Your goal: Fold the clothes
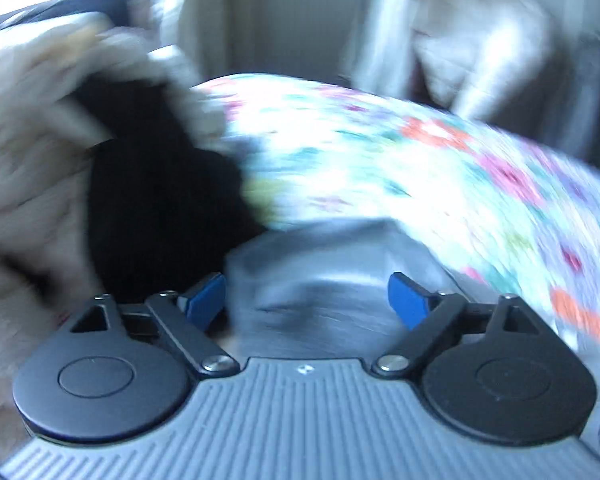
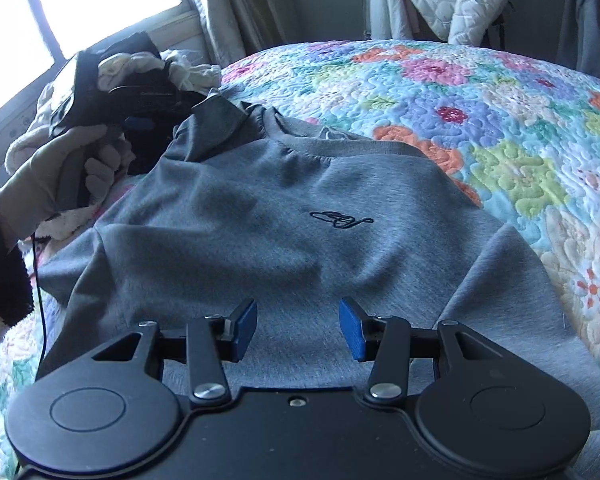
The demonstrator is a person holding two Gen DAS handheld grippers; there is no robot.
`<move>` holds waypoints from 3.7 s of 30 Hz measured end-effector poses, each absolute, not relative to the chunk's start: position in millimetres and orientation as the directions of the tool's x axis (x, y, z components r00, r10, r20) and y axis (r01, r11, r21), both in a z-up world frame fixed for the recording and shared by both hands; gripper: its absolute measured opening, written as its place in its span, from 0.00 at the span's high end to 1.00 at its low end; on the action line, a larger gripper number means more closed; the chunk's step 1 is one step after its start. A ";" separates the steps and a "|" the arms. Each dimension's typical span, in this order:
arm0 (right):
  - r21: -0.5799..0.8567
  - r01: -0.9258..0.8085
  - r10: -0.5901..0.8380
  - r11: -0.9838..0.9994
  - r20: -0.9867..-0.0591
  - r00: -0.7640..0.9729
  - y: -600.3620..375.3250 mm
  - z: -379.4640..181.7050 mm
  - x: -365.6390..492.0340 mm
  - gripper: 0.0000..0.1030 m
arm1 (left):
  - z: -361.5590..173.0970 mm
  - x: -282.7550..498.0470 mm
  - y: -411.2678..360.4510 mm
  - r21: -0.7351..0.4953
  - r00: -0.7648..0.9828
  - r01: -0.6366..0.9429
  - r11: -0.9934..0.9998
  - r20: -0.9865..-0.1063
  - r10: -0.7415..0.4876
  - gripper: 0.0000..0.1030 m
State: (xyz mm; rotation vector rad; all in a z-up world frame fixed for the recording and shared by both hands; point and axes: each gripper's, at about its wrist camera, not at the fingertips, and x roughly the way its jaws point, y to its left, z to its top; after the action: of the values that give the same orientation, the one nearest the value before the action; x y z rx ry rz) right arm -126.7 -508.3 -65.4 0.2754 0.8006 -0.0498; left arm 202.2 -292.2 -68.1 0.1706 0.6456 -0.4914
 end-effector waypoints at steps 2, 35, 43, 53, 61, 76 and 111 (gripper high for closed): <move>0.215 0.146 0.053 0.966 -0.715 0.697 -507.7 -64.4 -124.9 0.48 | -85.0 192.7 -319.3 0.169 0.717 0.517 0.839 -0.620 -0.318 0.11; 0.439 0.078 0.310 0.895 -0.737 0.600 -494.7 -71.1 -192.9 0.45 | -73.5 53.8 -144.3 0.095 0.518 0.524 0.847 -0.824 -0.228 0.28; 0.468 -0.260 0.533 0.845 -0.701 0.474 -359.7 -107.7 -151.5 0.30 | -65.1 -25.9 -75.8 -0.038 0.475 0.396 0.917 -0.846 -0.240 0.28; 0.798 -0.108 0.665 0.592 -0.409 0.625 -401.7 -90.6 -154.6 0.84 | -51.1 -91.3 -66.7 0.048 0.586 0.410 0.911 -0.779 -0.222 0.24; 0.871 -0.014 0.684 0.491 -0.375 0.626 -411.7 -86.8 -153.4 0.84 | -39.8 -138.1 -118.3 -0.064 0.521 0.693 0.718 -0.644 -0.560 0.18; 0.752 0.004 0.609 0.659 -0.537 0.584 -414.1 -90.7 -172.1 0.82 | -69.0 -160.5 -171.4 0.162 0.516 0.796 0.583 -0.685 -0.514 0.67; 0.497 0.471 -0.222 0.729 -0.479 0.849 -593.6 -52.6 -316.2 0.91 | -26.4 -141.9 -126.2 -0.017 0.456 0.717 0.697 -0.745 -0.487 0.98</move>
State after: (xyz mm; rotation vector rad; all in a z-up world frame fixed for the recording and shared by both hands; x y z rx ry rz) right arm -316.2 -593.6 -52.6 0.6496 0.4073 -0.3933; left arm -141.9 -126.2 -26.4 0.3205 0.8016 -0.7577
